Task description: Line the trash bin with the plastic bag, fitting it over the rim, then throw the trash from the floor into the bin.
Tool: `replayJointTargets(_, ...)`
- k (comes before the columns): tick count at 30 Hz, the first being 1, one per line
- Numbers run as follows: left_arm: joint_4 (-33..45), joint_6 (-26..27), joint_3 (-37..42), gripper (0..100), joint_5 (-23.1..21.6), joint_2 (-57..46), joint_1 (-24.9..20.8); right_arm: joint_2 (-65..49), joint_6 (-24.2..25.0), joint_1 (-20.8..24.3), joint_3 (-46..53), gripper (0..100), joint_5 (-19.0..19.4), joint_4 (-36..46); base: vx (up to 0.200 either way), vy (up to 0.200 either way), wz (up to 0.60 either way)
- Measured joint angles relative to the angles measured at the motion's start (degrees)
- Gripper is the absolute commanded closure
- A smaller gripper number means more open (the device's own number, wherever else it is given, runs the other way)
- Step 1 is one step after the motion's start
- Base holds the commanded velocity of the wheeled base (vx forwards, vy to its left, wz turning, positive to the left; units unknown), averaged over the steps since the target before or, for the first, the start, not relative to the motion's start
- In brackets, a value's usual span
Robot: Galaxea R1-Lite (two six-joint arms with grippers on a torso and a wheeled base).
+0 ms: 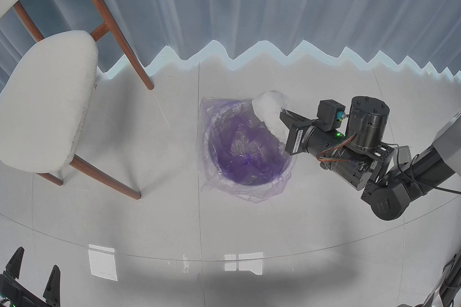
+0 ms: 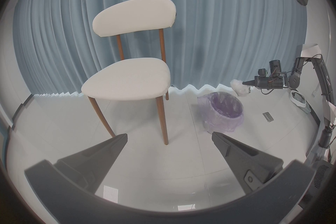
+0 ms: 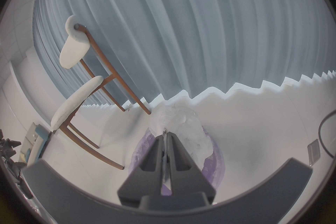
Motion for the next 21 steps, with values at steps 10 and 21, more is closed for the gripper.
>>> replayJointTargets(10, -0.2, 0.0, 0.0, 0, 0.0, 0.0, 0.1, 0.5, -0.2, 0.5, 5.0, 100, 0.7, 0.1, 0.200, 0.000, 0.00)
replayJointTargets(21, -0.2, 0.1, 0.0, 0, -0.1, 0.0, 0.1, 6.6, -1.7, 0.8, 5.5, 100, 1.8, -0.4, 0.127, 0.000, 0.00)
